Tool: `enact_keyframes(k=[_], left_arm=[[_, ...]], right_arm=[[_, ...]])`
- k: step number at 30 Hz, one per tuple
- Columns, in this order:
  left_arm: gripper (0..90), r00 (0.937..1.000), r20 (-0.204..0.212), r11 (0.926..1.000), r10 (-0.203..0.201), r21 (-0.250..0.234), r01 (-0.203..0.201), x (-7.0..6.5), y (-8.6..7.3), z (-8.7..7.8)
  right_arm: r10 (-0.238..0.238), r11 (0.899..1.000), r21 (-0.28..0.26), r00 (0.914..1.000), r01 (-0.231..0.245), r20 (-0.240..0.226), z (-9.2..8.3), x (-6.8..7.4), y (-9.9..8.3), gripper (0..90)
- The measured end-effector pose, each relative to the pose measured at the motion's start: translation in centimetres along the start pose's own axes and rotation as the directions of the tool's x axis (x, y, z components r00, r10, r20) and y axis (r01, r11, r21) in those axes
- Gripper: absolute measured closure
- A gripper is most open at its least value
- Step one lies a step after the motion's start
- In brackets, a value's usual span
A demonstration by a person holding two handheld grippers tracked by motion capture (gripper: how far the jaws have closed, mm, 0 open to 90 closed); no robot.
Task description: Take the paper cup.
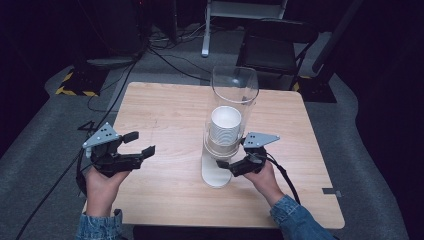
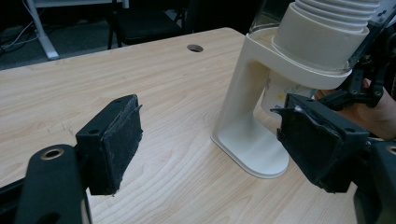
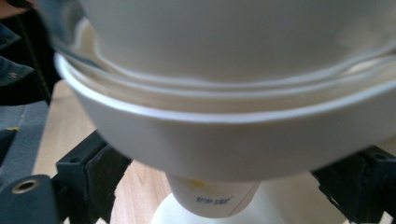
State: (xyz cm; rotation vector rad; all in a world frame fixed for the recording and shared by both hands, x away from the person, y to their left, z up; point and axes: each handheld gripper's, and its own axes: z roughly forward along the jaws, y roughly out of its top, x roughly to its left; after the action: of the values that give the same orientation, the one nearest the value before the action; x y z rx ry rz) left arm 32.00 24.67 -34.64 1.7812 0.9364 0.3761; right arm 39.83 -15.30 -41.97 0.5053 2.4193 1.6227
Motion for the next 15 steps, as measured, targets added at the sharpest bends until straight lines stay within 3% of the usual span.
enact_keyframes(k=[10,15], left_arm=[[21.8,0.9999,-0.008,0.9999,-0.013,0.009,0.013,0.11,-0.15,0.07],[21.9,0.9999,-0.009,0.9997,-0.014,0.02,0.014,0.15,-0.2,0.23]], right_arm=[[0.02,1.0,-0.007,0.9994,-0.02,0.027,0.92,0.21,-0.21,17.1],[0.018,0.999,-0.042,0.999,-0.016,0.041,0.94,0.34,-0.05,21.0]])
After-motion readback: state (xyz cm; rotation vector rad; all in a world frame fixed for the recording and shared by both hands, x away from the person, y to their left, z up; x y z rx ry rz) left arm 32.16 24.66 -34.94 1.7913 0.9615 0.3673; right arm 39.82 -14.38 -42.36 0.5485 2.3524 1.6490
